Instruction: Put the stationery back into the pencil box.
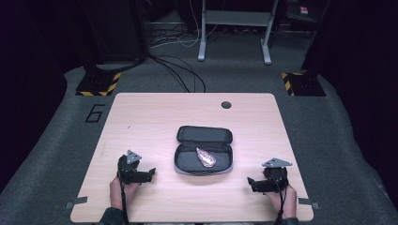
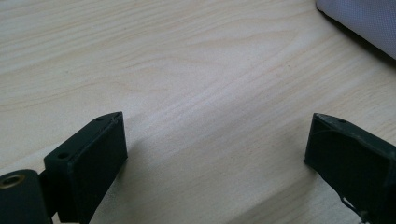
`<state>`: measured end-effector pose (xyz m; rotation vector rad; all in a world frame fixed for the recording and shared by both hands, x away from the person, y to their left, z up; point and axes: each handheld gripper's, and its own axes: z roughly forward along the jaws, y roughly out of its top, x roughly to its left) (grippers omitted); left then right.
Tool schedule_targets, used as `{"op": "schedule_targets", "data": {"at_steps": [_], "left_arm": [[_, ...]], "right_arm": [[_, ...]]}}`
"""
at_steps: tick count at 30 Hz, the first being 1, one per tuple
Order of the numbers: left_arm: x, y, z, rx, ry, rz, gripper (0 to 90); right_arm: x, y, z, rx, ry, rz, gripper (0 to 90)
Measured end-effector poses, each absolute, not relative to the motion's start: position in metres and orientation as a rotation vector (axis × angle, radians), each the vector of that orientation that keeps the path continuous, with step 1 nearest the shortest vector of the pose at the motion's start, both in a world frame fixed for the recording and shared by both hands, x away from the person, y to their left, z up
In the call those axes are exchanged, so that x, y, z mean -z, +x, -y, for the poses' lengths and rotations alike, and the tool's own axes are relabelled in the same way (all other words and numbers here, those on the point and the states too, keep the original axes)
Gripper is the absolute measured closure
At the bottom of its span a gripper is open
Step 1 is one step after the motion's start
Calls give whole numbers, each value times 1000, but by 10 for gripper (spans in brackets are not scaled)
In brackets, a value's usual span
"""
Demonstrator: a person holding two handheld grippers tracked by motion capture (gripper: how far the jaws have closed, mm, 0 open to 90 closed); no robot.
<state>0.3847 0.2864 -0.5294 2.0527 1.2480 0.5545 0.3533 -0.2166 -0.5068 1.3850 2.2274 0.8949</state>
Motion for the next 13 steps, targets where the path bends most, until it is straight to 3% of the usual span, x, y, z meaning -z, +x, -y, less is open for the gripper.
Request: {"op": "schedule_targets", "data": {"at_steps": [13], "left_arm": [[529,385,-286,-555,2053,-1248,55]], "right_arm": [[529,342,248,-895,1430,-2118,0]]}}
